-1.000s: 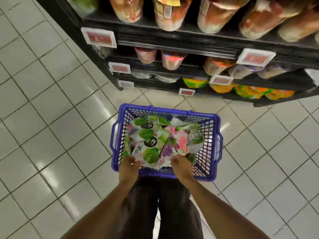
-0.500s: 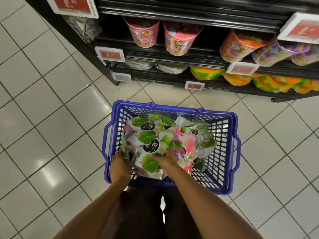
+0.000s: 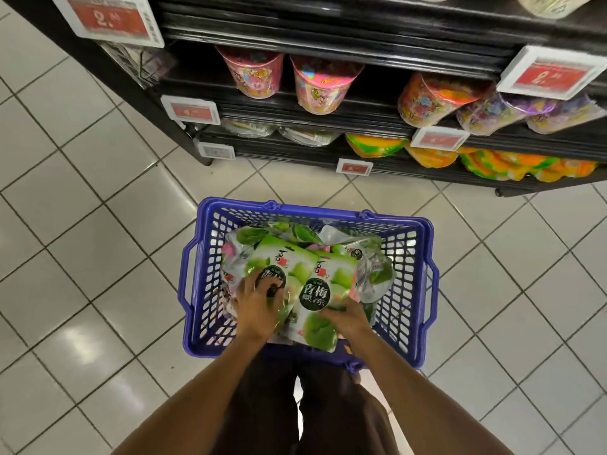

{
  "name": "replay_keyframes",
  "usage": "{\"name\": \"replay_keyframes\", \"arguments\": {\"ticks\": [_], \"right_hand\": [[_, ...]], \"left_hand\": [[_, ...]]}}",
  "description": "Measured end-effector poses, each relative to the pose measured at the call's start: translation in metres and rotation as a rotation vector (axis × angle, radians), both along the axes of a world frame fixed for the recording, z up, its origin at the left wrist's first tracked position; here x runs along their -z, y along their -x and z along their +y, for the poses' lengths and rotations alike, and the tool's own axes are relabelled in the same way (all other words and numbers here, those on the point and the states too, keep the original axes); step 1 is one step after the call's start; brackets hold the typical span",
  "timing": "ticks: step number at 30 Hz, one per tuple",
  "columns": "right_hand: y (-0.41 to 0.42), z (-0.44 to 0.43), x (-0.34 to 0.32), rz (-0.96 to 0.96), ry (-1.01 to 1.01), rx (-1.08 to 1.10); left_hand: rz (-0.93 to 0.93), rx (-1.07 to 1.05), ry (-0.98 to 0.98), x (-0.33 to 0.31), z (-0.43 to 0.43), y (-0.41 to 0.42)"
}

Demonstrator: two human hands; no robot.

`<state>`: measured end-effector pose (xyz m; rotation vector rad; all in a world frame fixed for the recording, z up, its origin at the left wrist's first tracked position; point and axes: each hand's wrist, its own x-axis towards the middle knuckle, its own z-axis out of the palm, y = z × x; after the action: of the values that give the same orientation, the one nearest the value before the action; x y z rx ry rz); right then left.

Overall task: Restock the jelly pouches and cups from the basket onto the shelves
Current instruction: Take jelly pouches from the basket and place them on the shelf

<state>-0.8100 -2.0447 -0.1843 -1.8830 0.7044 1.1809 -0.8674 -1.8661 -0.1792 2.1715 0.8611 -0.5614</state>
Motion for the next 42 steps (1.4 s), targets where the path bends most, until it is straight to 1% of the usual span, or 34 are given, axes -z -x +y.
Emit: {"name": "replay_keyframes", "arguments": {"ticks": [2, 4, 7, 9, 12, 14, 16, 19, 21, 26, 28, 31, 34, 35, 37, 39, 42], "right_hand": [[-0.005, 0.005, 0.001, 0.024, -0.002, 0.012], [-0.008, 0.011, 0.003, 0.063, -0.019, 0.033], [-0.008, 0.017, 0.006, 0.039, -0.026, -0.001], [-0.005, 0.018, 0.007, 0.046, 0.019, -0.018], [0.003, 0.011, 0.001, 0.054, 0.094, -0.073], [0.008, 0.000, -0.013, 0.008, 0.115, -0.053], [0.012, -0.011, -0.037, -0.031, 0.107, 0.036], [0.012, -0.025, -0.094, -0.060, -0.019, 0.312], [0.007, -0.032, -0.142, -0.095, -0.110, 0.428], [-0.021, -0.046, -0.284, -0.183, -0.319, 0.530], [-0.032, -0.050, -0.344, -0.230, -0.425, 0.538], [-0.049, -0.050, -0.423, -0.317, -0.546, 0.524], [-0.063, -0.050, -0.497, -0.449, -0.614, 0.470], [-0.067, -0.050, -0.516, -0.494, -0.622, 0.461], [-0.073, -0.050, -0.557, -0.588, -0.623, 0.459], [-0.078, -0.052, -0.593, -0.674, -0.619, 0.463], [-0.082, -0.056, -0.643, -0.787, -0.657, 0.446]], "left_hand": [[-0.064, -0.135, 0.031, 0.007, 0.009, -0.001], [-0.040, -0.187, 0.040, 0.011, 0.021, 0.001], [0.081, -0.201, 0.040, 0.012, 0.029, -0.001], [0.194, -0.244, 0.060, 0.007, 0.030, -0.005], [0.297, -0.192, 0.146, -0.005, 0.030, -0.007], [0.287, -0.216, 0.178, -0.022, 0.028, -0.004], [0.199, -0.237, 0.189, -0.048, 0.024, -0.001], [-0.005, -0.273, 0.285, -0.102, 0.022, -0.001], [-0.060, -0.319, 0.348, -0.144, 0.024, -0.007], [-0.135, -0.401, 0.497, -0.277, 0.021, -0.048], [-0.193, -0.492, 0.571, -0.341, 0.014, -0.067], [-0.200, -0.597, 0.711, -0.424, 0.008, -0.089], [-0.209, -0.536, 0.890, -0.493, 0.010, -0.104], [-0.223, -0.500, 0.922, -0.510, 0.012, -0.108], [-0.329, -0.394, 0.937, -0.549, 0.018, -0.117], [-0.435, -0.280, 0.905, -0.587, 0.021, -0.126], [-0.559, -0.147, 0.924, -0.639, 0.023, -0.136]]}}
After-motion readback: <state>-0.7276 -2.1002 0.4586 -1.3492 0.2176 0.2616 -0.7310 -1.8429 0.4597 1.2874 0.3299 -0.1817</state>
